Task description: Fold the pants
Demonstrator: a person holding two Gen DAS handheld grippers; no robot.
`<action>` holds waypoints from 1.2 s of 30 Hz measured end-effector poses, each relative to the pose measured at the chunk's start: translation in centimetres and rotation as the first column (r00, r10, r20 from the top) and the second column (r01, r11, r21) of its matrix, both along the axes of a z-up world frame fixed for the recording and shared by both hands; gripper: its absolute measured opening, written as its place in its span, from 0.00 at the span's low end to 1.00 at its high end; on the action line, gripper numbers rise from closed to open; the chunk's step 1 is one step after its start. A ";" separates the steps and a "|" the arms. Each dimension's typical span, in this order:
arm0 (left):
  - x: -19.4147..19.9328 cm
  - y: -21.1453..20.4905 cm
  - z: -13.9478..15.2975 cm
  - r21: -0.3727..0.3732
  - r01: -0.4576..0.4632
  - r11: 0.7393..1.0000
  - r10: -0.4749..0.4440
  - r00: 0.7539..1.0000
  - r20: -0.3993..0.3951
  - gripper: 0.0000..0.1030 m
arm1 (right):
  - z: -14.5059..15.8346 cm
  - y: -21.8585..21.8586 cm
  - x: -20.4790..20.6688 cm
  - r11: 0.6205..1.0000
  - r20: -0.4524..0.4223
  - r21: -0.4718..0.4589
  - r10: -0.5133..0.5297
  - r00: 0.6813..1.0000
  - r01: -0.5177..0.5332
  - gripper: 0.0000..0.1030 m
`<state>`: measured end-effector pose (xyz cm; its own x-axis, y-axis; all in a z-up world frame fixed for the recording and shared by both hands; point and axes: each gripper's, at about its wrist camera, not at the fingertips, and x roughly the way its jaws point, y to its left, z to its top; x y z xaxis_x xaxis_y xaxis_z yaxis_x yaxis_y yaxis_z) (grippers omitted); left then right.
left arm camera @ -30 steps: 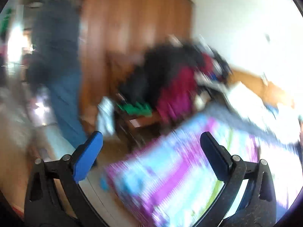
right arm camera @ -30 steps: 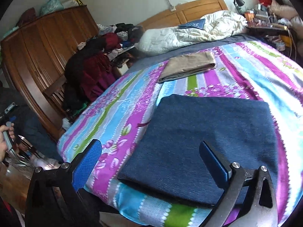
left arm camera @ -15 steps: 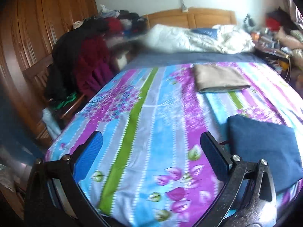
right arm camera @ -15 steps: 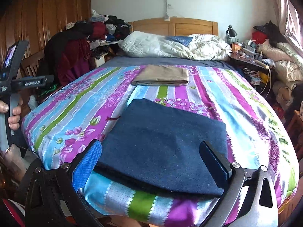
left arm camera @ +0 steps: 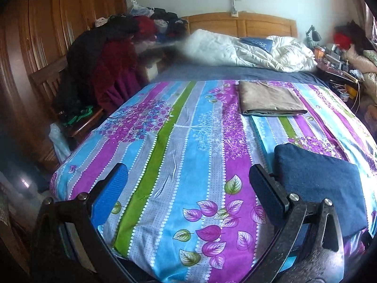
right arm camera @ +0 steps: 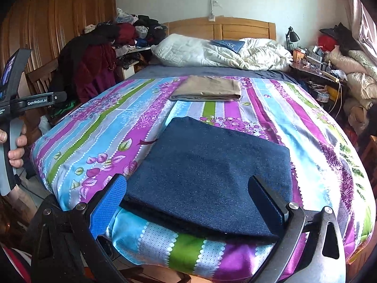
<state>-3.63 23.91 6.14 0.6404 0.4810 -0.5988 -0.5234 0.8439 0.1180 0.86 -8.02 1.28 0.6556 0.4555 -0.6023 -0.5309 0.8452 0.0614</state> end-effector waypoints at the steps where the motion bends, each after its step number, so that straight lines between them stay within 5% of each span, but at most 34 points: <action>1: -0.1 0.2 0.2 0.001 -0.006 1.000 0.006 1.000 0.004 1.00 | 0.1 0.1 0.0 1.000 0.004 0.003 0.003 1.000 -0.003 1.00; 27: -3.3 6.8 3.6 0.071 -0.204 0.976 0.195 0.974 0.115 1.00 | 0.0 1.8 0.1 0.999 -0.003 0.015 0.051 0.999 -0.051 1.00; 36: -3.3 4.2 -0.3 -0.048 -0.002 0.999 0.003 1.000 0.024 1.00 | -0.9 1.0 0.0 0.998 0.034 -0.068 -0.011 0.999 0.013 1.00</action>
<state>-6.90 28.10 5.88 0.6535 0.4538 -0.6058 -0.5280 0.8468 0.0648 0.85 -7.07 0.41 0.6812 0.4058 -0.6093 -0.5212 0.8533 -0.0143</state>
